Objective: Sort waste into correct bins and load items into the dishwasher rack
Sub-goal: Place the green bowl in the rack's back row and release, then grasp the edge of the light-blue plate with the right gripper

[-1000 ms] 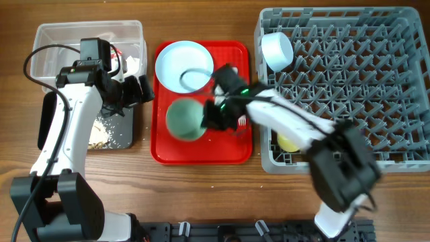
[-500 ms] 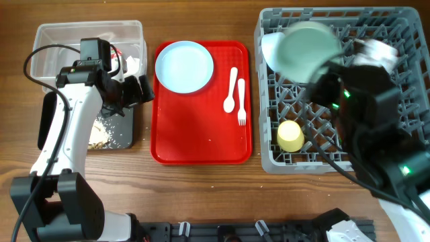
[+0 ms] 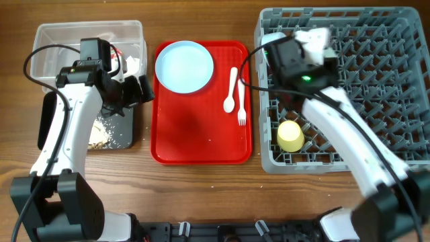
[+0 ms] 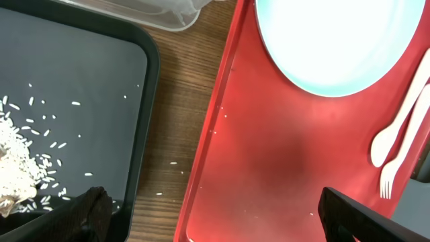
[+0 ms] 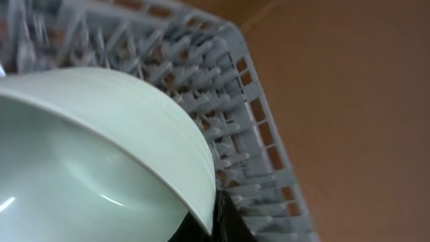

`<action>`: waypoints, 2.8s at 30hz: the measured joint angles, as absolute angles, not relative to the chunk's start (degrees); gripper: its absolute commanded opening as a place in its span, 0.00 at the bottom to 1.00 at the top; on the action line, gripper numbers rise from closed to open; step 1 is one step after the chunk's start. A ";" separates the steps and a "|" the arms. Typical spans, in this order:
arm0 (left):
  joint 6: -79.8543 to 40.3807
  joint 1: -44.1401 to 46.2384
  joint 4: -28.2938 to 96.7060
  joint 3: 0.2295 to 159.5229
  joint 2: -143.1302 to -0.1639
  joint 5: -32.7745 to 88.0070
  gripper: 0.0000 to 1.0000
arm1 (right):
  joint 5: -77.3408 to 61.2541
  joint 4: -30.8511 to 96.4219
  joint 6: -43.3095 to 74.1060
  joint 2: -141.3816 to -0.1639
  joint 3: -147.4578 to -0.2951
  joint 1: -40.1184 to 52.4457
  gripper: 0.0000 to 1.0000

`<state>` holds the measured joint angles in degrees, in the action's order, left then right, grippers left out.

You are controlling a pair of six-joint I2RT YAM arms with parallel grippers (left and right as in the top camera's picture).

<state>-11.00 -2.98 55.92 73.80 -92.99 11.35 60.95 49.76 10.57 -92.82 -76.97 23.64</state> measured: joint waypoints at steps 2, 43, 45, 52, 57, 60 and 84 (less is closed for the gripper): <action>-11.00 -2.98 55.94 73.80 -92.99 11.33 1.00 | 61.73 49.74 7.97 -95.39 -76.97 24.29 0.04; -11.00 -2.98 55.92 73.80 -92.99 11.33 1.00 | 69.47 48.45 3.09 -104.05 -76.40 28.99 0.04; -11.00 -2.98 55.94 73.80 -92.99 11.33 1.00 | 69.47 48.93 2.81 -104.05 -76.40 29.71 0.06; -11.00 -2.98 55.94 73.80 -92.99 11.33 1.00 | 67.24 49.32 0.01 -104.05 -76.36 33.10 0.51; -11.00 -2.98 55.92 73.80 -92.99 11.33 1.00 | 63.57 50.30 -0.89 -104.05 -76.34 34.74 0.58; -11.00 -2.98 55.94 73.80 -92.99 11.33 1.00 | 62.37 50.30 -1.26 -104.05 -76.31 35.11 0.59; -11.00 -2.98 55.92 73.80 -92.99 11.33 1.00 | 18.63 40.49 -7.42 -103.83 -92.14 31.99 1.00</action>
